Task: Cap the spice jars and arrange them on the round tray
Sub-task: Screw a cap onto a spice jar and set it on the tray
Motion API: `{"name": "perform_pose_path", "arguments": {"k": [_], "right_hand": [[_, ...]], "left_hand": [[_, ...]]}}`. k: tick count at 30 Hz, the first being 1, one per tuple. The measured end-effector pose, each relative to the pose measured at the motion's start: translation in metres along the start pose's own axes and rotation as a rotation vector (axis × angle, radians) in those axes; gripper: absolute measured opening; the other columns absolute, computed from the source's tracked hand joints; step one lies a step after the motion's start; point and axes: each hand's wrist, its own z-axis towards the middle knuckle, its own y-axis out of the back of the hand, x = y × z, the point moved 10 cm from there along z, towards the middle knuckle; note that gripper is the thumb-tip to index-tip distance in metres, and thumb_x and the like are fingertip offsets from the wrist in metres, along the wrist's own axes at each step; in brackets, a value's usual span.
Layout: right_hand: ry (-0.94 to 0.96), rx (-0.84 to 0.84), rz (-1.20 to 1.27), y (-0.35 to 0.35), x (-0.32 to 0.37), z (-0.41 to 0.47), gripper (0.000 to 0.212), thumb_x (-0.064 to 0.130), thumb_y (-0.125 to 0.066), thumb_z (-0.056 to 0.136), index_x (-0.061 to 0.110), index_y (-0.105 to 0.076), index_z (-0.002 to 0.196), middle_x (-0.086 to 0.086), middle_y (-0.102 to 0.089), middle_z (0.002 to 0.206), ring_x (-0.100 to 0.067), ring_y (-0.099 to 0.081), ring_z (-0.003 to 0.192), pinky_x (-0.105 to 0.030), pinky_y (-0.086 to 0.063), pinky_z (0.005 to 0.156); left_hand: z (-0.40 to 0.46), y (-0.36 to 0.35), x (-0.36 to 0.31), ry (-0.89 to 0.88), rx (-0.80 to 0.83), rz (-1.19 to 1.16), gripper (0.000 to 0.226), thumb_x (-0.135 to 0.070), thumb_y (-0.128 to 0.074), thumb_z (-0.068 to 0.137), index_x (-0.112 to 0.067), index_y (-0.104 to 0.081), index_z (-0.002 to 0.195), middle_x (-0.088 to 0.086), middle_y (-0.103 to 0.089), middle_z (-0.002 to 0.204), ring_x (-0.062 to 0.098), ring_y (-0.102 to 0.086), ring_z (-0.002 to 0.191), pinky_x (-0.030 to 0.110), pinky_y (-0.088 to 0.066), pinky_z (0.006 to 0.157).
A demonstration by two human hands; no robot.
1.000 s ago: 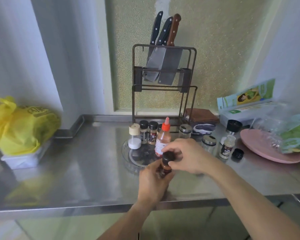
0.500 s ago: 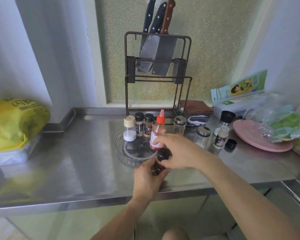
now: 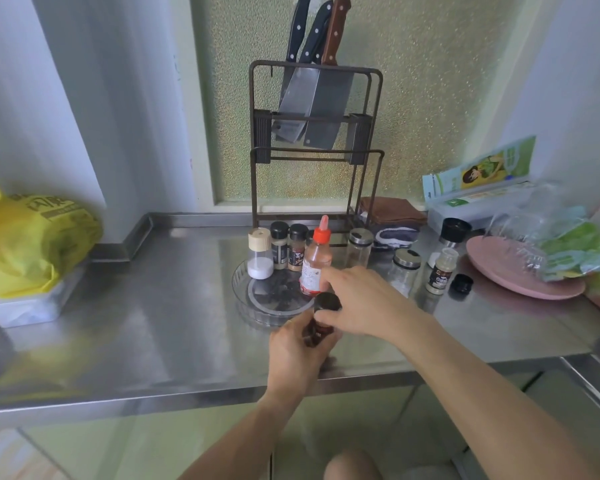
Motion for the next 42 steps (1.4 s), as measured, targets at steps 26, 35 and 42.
{"name": "perform_pose_path", "arguments": {"k": [26, 35, 42], "right_hand": [[-0.110, -0.313, 0.317, 0.024, 0.004, -0.025, 0.034, 0.030, -0.078, 0.085, 0.027, -0.055, 0.111, 0.010, -0.070, 0.113, -0.014, -0.068, 0.102, -0.032, -0.054, 0.089], [-0.139, -0.492, 0.438, 0.033, 0.001, 0.030, 0.029, 0.008, -0.068, 0.089, 0.019, -0.064, 0.116, 0.001, -0.068, 0.110, -0.019, -0.069, 0.100, -0.039, -0.056, 0.089], [-0.285, -0.421, 0.362, -0.009, -0.069, -0.014, 0.028, 0.005, -0.069, 0.089, 0.025, -0.067, 0.109, 0.011, -0.067, 0.108, 0.002, -0.066, 0.081, -0.015, -0.052, 0.080]], "left_hand": [[-0.006, 0.033, -0.036, -0.130, -0.114, 0.028, 0.036, -0.031, -0.086, 0.073, -0.032, -0.064, 0.102, -0.018, -0.072, 0.079, 0.001, -0.070, 0.078, 0.018, -0.056, 0.069], [0.102, 0.075, -0.039, -0.092, -0.201, 0.177, 0.036, -0.027, -0.083, 0.076, -0.026, -0.070, 0.109, -0.019, -0.062, 0.089, 0.021, -0.069, 0.094, 0.043, -0.058, 0.087], [0.135, 0.048, -0.017, -0.013, -0.226, 0.287, 0.032, -0.024, -0.079, 0.085, -0.018, -0.066, 0.113, 0.005, -0.080, 0.102, 0.031, -0.074, 0.093, 0.038, -0.058, 0.082]]}}
